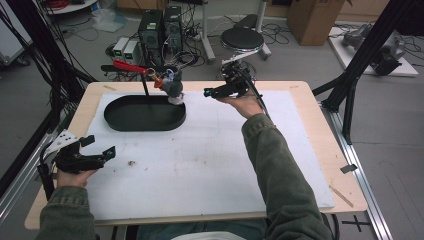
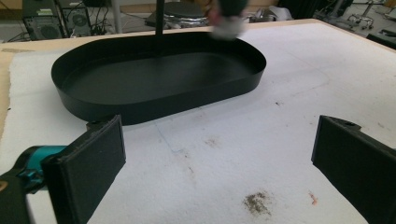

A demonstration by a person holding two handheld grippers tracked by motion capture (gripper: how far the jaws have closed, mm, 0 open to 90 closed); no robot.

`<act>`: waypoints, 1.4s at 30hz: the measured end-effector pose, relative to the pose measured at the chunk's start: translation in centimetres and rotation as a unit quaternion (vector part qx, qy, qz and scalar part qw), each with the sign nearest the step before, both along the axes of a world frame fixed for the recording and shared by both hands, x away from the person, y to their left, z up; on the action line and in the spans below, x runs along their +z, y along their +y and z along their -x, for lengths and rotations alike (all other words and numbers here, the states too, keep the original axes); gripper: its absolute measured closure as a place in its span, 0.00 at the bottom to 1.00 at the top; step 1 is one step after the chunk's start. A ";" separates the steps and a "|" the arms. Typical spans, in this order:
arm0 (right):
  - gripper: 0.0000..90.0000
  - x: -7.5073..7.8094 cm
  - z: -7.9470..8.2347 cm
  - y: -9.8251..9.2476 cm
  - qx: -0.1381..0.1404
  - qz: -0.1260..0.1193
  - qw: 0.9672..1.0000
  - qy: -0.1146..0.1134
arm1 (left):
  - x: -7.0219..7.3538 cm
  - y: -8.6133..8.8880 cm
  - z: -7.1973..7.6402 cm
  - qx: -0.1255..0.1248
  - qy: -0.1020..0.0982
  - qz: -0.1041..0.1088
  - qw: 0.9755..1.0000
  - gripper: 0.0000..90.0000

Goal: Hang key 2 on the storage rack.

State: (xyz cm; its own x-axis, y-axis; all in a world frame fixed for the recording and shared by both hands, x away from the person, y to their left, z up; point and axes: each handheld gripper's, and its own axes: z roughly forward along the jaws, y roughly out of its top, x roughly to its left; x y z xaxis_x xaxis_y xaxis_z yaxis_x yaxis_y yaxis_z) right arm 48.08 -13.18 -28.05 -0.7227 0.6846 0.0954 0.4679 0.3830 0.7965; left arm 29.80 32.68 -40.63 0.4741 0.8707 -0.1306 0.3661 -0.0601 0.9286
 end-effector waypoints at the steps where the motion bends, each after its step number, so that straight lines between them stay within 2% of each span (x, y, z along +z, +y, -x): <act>1: 0.01 0.1 0.2 -0.3 0.000 0.005 1.000 -0.005 | 0.0 0.0 0.0 0.000 0.000 0.000 1.000 0.04; 4: 0.01 0.5 0.7 -1.0 0.004 0.008 1.000 -0.011 | 0.0 0.0 0.0 0.000 0.001 -0.001 1.000 0.04; 8: 0.01 0.9 1.8 -1.8 0.003 0.007 0.999 -0.039 | 0.0 -0.1 -0.1 -0.003 0.001 -0.001 1.000 0.04; 12: 0.01 0.6 2.7 -2.8 0.005 0.007 0.998 -0.058 | 0.0 -0.1 0.0 -0.003 0.001 -0.002 1.000 0.04; 14: 0.01 0.6 3.1 -3.3 0.004 0.014 0.999 -0.051 | 0.0 -0.1 0.0 -0.002 0.001 -0.001 1.000 0.04; 16: 0.01 0.6 3.5 -3.9 0.001 0.004 0.998 -0.061 | 0.0 -0.1 0.0 -0.002 0.001 -0.002 1.000 0.04; 18: 0.01 0.5 4.0 -4.6 0.002 -0.004 0.998 -0.059 | 0.0 -0.1 0.0 -0.002 0.002 -0.003 1.000 0.04; 22: 0.01 0.1 4.6 -5.8 -0.004 -0.005 0.998 -0.058 | 0.0 -0.1 0.0 -0.001 0.002 -0.004 1.000 0.04; 24: 0.01 -0.3 5.2 -6.8 -0.007 -0.019 0.998 -0.056 | 0.0 -0.1 0.0 0.000 0.002 -0.005 1.000 0.04; 34: 0.01 -3.7 7.4 -10.7 -0.032 -0.021 0.998 -0.046 | -0.1 -0.2 0.0 0.000 0.004 -0.009 1.000 0.04; 40: 0.01 -5.8 9.0 -12.4 -0.050 -0.028 0.997 -0.046 | 0.0 -0.2 0.1 0.000 0.004 -0.009 1.000 0.04; 42: 0.01 -6.3 9.4 -12.8 -0.058 -0.030 0.996 -0.053 | -0.1 -0.3 0.1 -0.001 0.006 -0.009 1.000 0.04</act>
